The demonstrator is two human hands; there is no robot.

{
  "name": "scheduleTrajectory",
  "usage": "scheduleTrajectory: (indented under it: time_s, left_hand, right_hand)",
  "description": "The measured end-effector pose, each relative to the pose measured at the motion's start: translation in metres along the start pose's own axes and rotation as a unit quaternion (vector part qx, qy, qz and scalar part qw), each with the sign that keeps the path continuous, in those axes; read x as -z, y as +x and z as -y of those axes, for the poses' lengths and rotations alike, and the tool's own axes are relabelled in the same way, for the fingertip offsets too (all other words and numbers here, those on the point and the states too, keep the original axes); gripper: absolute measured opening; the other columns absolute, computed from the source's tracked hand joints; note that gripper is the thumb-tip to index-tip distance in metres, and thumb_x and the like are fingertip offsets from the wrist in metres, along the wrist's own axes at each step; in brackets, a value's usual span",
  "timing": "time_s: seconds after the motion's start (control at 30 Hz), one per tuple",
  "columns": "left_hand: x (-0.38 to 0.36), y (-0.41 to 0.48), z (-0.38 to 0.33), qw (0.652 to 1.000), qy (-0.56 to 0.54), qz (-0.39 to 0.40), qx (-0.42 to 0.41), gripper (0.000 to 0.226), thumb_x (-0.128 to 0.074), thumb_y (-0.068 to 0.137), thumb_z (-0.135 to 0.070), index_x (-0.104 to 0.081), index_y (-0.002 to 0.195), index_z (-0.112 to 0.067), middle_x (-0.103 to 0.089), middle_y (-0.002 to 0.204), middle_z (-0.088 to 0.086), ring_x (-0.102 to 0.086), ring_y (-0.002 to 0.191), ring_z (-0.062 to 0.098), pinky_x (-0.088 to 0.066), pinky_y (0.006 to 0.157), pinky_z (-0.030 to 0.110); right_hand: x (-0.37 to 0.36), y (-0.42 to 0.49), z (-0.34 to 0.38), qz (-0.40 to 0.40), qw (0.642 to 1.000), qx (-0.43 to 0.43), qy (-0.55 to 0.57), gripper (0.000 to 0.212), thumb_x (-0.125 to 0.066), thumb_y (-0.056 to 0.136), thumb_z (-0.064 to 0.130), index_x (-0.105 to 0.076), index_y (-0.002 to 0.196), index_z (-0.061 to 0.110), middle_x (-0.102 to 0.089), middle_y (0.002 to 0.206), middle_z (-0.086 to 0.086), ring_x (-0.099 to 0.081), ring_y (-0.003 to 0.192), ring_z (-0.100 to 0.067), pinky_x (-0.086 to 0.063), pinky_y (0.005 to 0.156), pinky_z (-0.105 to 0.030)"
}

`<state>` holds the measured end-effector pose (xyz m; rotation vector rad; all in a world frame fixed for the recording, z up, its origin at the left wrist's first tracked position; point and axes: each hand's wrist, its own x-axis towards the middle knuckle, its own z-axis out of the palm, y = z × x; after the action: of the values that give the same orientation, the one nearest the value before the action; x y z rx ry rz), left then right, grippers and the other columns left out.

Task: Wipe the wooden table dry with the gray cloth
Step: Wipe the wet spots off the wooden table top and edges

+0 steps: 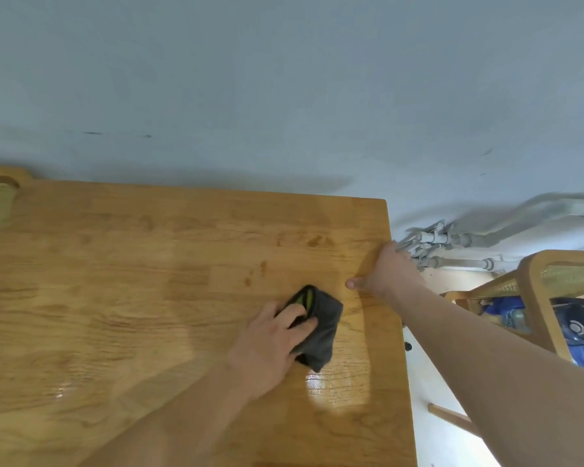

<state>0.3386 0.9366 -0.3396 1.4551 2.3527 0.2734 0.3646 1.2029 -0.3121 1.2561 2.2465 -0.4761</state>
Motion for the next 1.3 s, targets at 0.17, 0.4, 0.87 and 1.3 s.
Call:
scheduleTrajectory:
  time_s: [0.17, 0.4, 0.87, 1.3]
  left_hand:
    - [0.014, -0.018, 0.075, 0.987, 0.068, -0.096, 0.106, 0.053, -0.069, 0.093, -0.037, -0.055, 0.144, -0.031, -0.055, 0.136, -0.001, -0.055, 0.112, 0.029, -0.052, 0.088, 0.045]
    - [0.005, 0.008, 0.039, 0.981, -0.007, -0.095, 0.168, 0.055, -0.059, 0.096, -0.036, -0.047, 0.150, -0.029, -0.046, 0.143, 0.000, -0.045, 0.119, 0.031, -0.050, 0.095, 0.047]
    - [0.030, 0.058, 0.057, 1.000, -0.015, -0.026, -0.005, 0.054, -0.051, 0.102, -0.036, -0.039, 0.155, -0.033, -0.036, 0.153, -0.005, -0.036, 0.130, 0.027, -0.042, 0.108, 0.040]
    - [0.025, 0.139, 0.004, 0.999, -0.023, -0.042, -0.011, 0.057, -0.054, 0.101, -0.031, -0.036, 0.155, -0.033, -0.036, 0.153, -0.008, -0.033, 0.131, 0.026, -0.043, 0.109, 0.044]
  right_hand:
    - [0.002, 0.001, 0.013, 0.014, 0.999, -0.010, -0.046, 0.121, -0.087, 0.073, 0.054, -0.018, 0.159, 0.006, -0.039, 0.156, -0.017, -0.055, 0.131, -0.037, -0.056, 0.095, -0.052]
    - [0.003, 0.003, 0.029, 0.034, 0.996, -0.041, -0.075, 0.132, -0.087, 0.075, 0.050, 0.000, 0.162, 0.000, -0.031, 0.160, -0.021, -0.050, 0.137, -0.037, -0.050, 0.104, -0.052]
    - [0.003, 0.004, 0.020, 0.017, 0.996, -0.041, -0.080, 0.120, -0.087, 0.072, 0.056, -0.017, 0.160, 0.013, -0.046, 0.156, -0.009, -0.057, 0.132, -0.033, -0.055, 0.098, -0.051]
    - [0.006, 0.008, 0.020, 0.023, 0.996, -0.028, -0.082, 0.111, -0.076, 0.090, 0.033, 0.003, 0.162, 0.005, -0.030, 0.163, -0.016, -0.052, 0.136, -0.035, -0.053, 0.099, -0.049]
